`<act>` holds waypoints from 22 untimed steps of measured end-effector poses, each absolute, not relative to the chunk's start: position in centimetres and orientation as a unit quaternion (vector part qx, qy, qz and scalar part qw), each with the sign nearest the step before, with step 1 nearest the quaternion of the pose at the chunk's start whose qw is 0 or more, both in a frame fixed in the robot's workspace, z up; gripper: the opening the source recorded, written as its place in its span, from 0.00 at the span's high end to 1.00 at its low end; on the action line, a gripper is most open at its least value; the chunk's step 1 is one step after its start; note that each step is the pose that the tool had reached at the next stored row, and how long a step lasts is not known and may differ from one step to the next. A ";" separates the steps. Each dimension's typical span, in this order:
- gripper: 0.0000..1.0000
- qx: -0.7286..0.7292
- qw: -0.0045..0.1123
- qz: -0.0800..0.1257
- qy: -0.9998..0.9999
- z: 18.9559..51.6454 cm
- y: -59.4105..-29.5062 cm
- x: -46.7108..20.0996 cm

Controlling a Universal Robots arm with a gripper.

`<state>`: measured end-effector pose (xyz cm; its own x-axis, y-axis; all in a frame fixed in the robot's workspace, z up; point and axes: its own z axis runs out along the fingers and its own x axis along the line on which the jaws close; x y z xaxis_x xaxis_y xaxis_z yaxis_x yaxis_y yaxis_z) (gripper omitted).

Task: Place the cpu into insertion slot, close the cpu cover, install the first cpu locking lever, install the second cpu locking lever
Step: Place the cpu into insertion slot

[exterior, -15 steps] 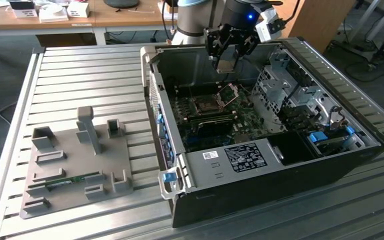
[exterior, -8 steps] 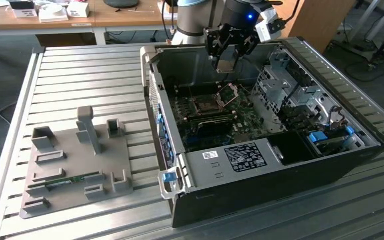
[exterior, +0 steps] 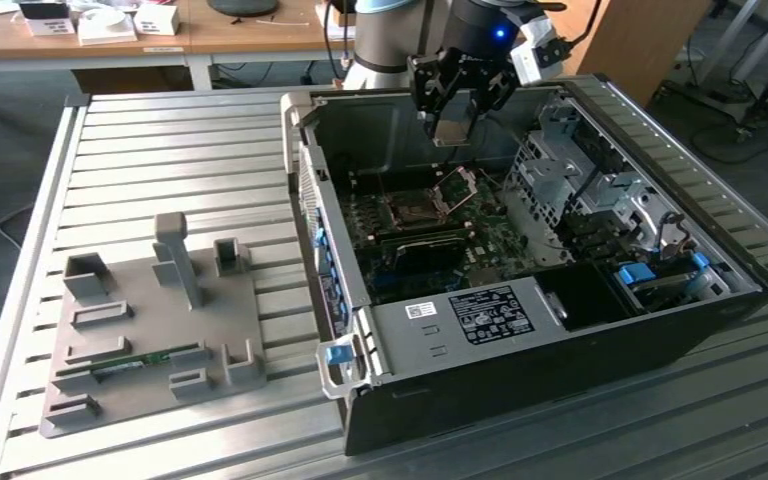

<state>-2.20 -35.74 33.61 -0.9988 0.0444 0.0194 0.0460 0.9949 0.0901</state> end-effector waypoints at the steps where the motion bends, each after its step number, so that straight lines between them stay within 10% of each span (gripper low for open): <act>1: 0.46 -0.023 0.009 -0.045 -0.999 33.6 -35.7 -2.2; 22: 0.46 -0.025 0.009 -0.045 -0.999 32.7 -35.7 -2.2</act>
<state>-2.21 -35.74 32.71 -0.9986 0.0489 0.0193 0.0505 0.9946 0.0902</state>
